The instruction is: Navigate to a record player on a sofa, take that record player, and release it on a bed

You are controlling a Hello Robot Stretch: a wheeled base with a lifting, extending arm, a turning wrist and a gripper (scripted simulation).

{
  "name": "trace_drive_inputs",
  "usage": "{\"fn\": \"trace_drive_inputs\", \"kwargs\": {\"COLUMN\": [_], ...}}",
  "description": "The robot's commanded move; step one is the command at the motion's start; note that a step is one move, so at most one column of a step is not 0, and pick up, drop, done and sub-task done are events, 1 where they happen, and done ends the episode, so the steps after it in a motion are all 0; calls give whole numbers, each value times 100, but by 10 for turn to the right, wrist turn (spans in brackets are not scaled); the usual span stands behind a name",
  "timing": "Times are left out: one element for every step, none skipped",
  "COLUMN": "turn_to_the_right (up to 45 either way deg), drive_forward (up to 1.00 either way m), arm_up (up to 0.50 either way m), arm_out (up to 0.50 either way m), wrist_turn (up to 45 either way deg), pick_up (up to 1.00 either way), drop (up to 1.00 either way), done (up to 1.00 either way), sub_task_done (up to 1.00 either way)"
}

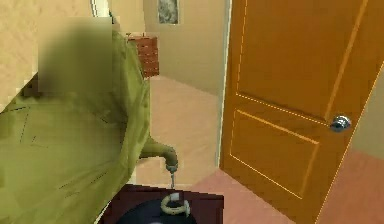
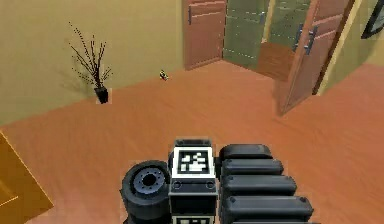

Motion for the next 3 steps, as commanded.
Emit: {"fn": "trace_drive_inputs", "kwargs": {"turn_to_the_right": [90, -450, -450], "drive_forward": [0, 0, 0], "arm_up": [0, 0, 0], "arm_out": [0, 0, 0], "wrist_turn": [0, 0, 0], "pick_up": [0, 0, 0], "drop": [0, 0, 0], "done": [0, 0, 0], "sub_task_done": [0, 0, 0]}}
